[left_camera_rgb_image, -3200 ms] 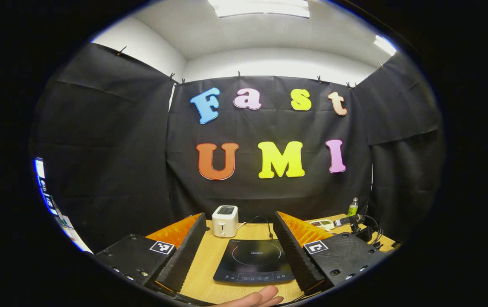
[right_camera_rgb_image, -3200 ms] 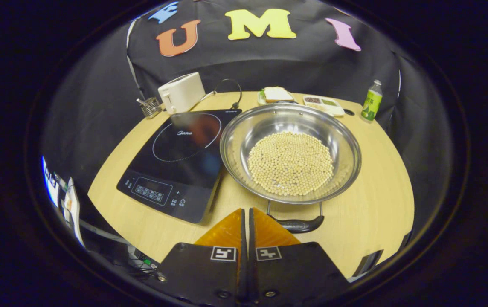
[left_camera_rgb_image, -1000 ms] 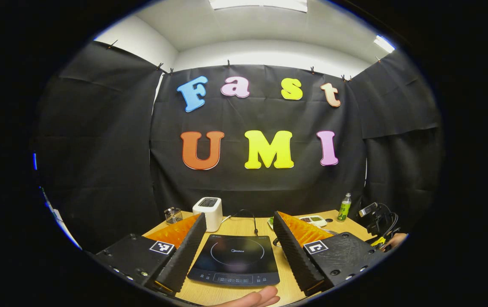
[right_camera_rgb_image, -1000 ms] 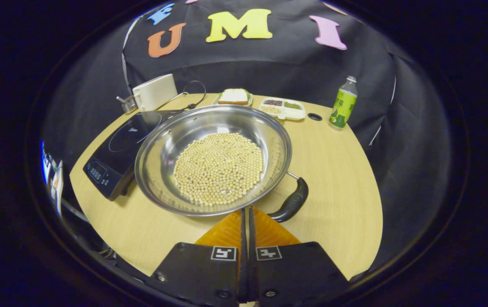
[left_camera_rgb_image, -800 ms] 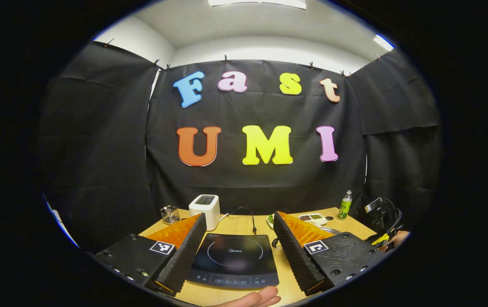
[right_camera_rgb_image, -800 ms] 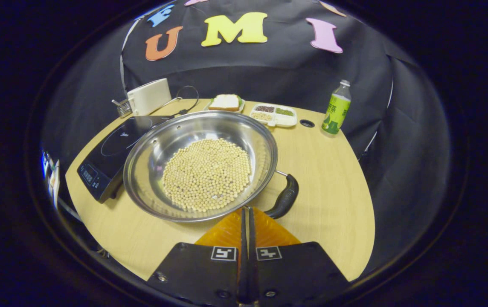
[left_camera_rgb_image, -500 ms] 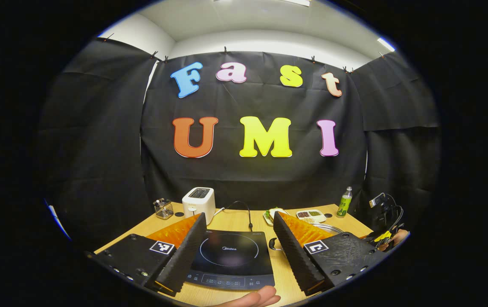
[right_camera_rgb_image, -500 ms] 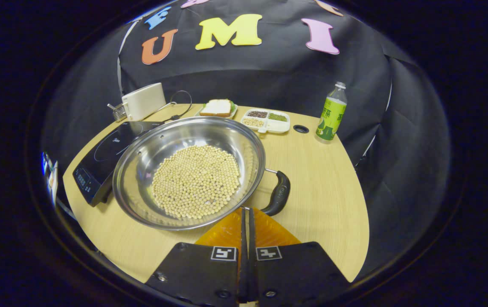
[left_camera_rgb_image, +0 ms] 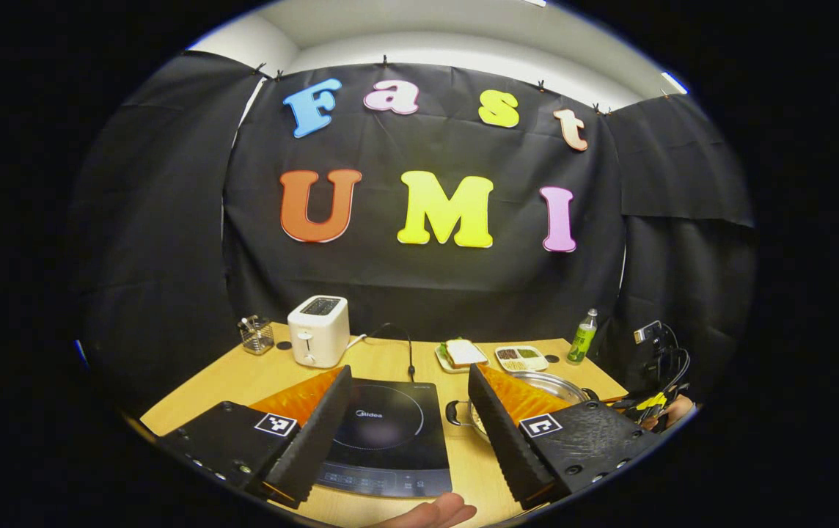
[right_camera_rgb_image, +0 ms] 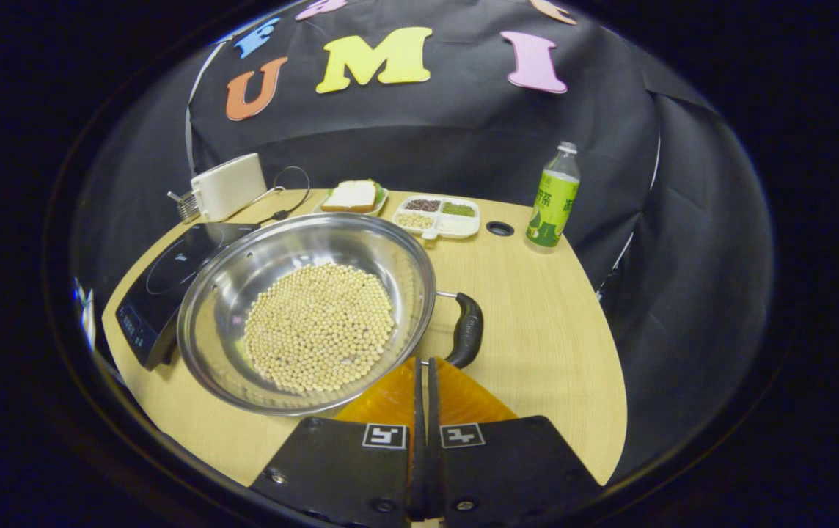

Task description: First push the handle of the pot to place it horizontally, then grasp the pot with both hands and set it on the induction cooktop.

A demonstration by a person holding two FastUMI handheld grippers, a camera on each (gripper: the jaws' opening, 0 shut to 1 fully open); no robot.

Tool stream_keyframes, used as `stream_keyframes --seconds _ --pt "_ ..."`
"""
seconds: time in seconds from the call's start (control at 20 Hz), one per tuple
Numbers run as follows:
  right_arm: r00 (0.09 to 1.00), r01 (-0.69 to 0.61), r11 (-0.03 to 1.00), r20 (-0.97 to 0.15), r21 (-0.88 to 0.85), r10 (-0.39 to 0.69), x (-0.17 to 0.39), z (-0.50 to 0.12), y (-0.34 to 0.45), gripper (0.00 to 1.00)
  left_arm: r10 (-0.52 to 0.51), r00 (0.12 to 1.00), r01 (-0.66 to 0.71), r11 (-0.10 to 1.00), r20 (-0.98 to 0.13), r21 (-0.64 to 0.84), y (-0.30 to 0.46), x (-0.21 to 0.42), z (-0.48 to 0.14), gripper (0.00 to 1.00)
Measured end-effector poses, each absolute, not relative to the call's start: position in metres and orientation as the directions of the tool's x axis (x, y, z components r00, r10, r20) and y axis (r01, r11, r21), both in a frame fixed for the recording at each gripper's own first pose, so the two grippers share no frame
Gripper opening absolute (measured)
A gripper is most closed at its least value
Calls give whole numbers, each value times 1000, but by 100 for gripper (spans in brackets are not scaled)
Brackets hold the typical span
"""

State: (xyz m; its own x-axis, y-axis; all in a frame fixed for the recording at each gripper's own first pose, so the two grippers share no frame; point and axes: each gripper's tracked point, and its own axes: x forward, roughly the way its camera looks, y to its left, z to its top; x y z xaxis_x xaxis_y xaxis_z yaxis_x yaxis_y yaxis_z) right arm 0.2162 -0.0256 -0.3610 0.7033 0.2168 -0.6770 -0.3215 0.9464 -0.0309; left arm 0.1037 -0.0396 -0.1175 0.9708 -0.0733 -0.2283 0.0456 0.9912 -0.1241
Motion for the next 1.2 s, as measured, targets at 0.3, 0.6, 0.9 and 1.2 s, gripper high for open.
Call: stream_keyframes --seconds 0.3,0.6,0.9,1.2 --pt "729 -272 961 -664 -56 168 211 -352 -38 5 -142 932 119 989 -334 -89 -80 129 -161 95" --pt "750 -295 951 -639 -95 169 196 -337 -51 66 -171 896 141 985 -410 -104 -105 153 -196 95" --pt "773 -268 958 -616 -101 151 202 -321 -55 83 -186 853 160 982 -487 -96 -125 170 -232 95" --pt "756 -220 975 -637 -35 148 225 -320 -45 83 -174 807 151 985 -564 -89 -128 196 -269 95"
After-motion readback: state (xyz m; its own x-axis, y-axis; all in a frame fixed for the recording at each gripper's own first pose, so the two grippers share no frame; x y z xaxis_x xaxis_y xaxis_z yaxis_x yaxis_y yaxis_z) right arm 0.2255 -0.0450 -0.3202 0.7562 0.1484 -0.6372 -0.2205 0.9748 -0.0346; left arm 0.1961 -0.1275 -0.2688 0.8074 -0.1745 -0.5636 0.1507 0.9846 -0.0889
